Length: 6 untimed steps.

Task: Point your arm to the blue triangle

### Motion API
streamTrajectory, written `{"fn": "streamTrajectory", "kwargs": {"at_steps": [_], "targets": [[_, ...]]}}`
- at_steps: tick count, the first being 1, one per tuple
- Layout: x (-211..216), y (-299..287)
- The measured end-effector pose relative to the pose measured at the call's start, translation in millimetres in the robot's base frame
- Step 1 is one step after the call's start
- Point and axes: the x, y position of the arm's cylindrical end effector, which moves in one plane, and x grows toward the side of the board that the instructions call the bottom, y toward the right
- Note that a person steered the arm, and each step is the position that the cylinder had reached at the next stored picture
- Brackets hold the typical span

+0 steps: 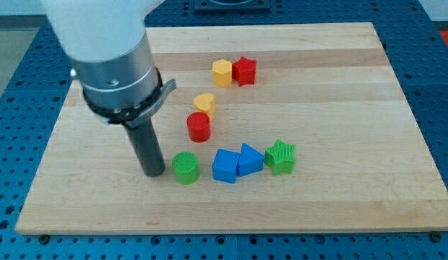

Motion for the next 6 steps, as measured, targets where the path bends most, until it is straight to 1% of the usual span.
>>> {"fn": "streamTrajectory", "kwargs": {"at_steps": [1, 2, 3, 5, 6], "targets": [[17, -1], [26, -1], [37, 12], [43, 112], [43, 141]]}}
